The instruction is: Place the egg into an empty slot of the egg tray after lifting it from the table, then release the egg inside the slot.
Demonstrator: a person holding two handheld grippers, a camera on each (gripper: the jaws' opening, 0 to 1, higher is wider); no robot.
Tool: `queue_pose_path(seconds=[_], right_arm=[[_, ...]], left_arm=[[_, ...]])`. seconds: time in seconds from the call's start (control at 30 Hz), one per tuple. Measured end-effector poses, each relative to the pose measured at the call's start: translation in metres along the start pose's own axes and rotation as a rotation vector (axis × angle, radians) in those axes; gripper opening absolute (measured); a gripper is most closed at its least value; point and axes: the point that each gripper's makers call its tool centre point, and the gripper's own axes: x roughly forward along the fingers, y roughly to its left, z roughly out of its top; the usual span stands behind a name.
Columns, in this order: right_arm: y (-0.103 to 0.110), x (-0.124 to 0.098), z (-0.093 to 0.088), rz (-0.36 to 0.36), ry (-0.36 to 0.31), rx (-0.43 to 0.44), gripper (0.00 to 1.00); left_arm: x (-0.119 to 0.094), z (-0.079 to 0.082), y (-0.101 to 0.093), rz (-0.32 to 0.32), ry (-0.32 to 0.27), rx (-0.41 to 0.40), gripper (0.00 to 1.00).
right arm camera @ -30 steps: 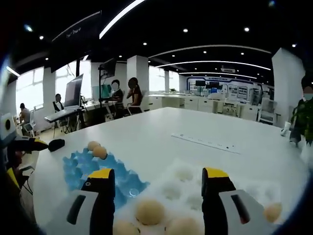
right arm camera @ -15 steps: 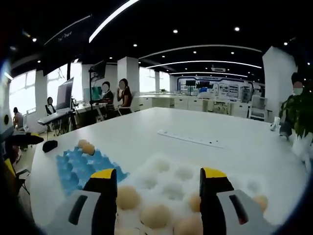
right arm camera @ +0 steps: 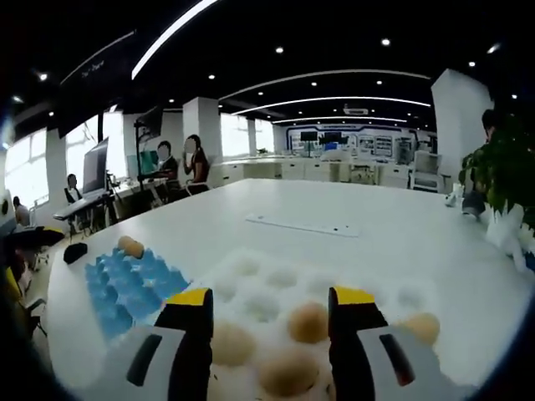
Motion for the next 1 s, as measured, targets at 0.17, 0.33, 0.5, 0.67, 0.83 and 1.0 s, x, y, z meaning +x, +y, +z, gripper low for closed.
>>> queue_pose_path(seconds=[0.17,0.33,0.5,0.67,0.83,1.0], right_arm=[[-0.007,0.002,-0.002,-0.023,0.012,0.009,0.48],[-0.011,0.002,-0.008,-0.060,0.049,0.011,0.46],[-0.017,0.007,-0.014,-0.086,0.075,0.028,0.44],[-0.020,0.012,-0.020,-0.125,0.086,0.041,0.41],[-0.024,0.015,-0.026,-0.176,0.113,0.063,0.36],[-0.027,0.016,-0.026,-0.219,0.126,0.106,0.34]], left_arm=[[-0.004,0.007,0.008,0.026,-0.014,0.014,1.00],[-0.007,0.019,0.020,0.067,-0.051,0.013,0.99],[-0.005,0.016,0.021,0.076,-0.050,0.010,0.99],[-0.003,0.011,0.020,0.074,-0.038,0.010,0.99],[0.000,0.009,0.016,0.061,-0.033,0.004,0.99],[-0.001,0.016,0.011,0.042,-0.060,0.006,0.99]])
